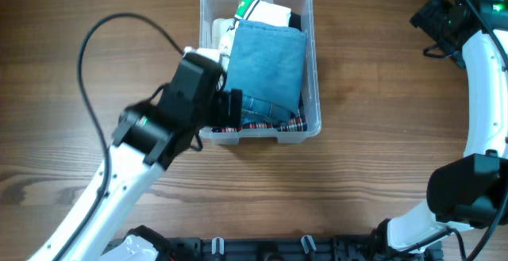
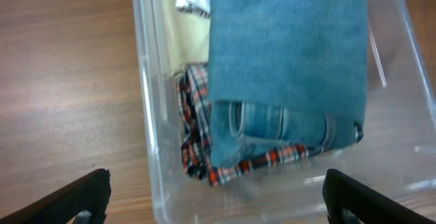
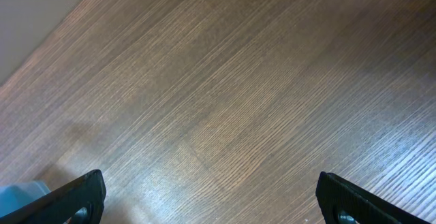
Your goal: Pack container
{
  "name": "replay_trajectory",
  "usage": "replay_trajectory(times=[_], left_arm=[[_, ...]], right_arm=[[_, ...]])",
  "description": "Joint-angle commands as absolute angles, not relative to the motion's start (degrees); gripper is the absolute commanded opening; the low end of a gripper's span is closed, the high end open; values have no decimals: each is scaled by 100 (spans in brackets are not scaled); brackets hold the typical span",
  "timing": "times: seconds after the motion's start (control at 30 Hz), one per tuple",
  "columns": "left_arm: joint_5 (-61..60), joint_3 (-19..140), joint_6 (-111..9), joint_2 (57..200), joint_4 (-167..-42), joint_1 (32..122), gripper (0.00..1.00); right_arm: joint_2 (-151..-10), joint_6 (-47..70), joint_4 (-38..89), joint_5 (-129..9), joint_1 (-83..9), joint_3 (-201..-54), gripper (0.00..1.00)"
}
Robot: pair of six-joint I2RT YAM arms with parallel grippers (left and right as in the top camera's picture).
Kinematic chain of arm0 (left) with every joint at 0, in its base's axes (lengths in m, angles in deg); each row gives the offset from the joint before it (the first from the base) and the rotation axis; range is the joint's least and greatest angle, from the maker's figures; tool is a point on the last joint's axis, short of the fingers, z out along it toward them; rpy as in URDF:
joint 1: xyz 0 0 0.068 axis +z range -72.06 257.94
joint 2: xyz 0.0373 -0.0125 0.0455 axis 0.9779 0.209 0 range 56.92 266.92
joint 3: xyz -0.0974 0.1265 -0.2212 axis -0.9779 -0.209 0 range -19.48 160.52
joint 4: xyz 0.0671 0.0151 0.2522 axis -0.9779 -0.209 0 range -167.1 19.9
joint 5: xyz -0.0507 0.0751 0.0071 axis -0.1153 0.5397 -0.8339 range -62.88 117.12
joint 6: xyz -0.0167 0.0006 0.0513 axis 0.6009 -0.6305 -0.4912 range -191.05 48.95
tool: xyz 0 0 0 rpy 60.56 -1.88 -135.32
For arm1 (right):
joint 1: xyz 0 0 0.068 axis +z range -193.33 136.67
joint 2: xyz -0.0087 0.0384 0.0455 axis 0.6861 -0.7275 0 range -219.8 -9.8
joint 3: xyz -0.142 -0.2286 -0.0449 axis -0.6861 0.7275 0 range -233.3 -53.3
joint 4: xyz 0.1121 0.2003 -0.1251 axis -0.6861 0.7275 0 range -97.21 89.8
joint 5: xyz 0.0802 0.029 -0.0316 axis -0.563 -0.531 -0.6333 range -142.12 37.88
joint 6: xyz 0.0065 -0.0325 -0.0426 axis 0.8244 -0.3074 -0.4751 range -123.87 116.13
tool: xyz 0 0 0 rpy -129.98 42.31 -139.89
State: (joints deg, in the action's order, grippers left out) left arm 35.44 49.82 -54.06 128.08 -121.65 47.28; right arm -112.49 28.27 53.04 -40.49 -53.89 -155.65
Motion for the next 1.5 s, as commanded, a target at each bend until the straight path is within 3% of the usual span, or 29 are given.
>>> replay_trajectory(times=[0.0,0.2,0.53,0.97,1.47], left_arm=[[3443,3561,-5432,11844,-11061,4853,100],[2626,1465,-5430,10251,-9376,5530,100],[2180,-336,-5434,7134,-9059,6929,100],[1922,-1612,-5434,6316,-7190,7327,100],[1920,-1912,-5439,5704,-7271,7747,100]], right_arm=[[-11256,2914,5302,-4057,-5374,-15516,100],[-11256,2914,5302,-4057,-5374,-15516,100],[-11256,2914,5302,-4057,-5374,-15516,100],[-11256,2914,5302,-4057,-5374,-15516,100],[-11256,2916,5302,-4057,-5374,-15516,100]])
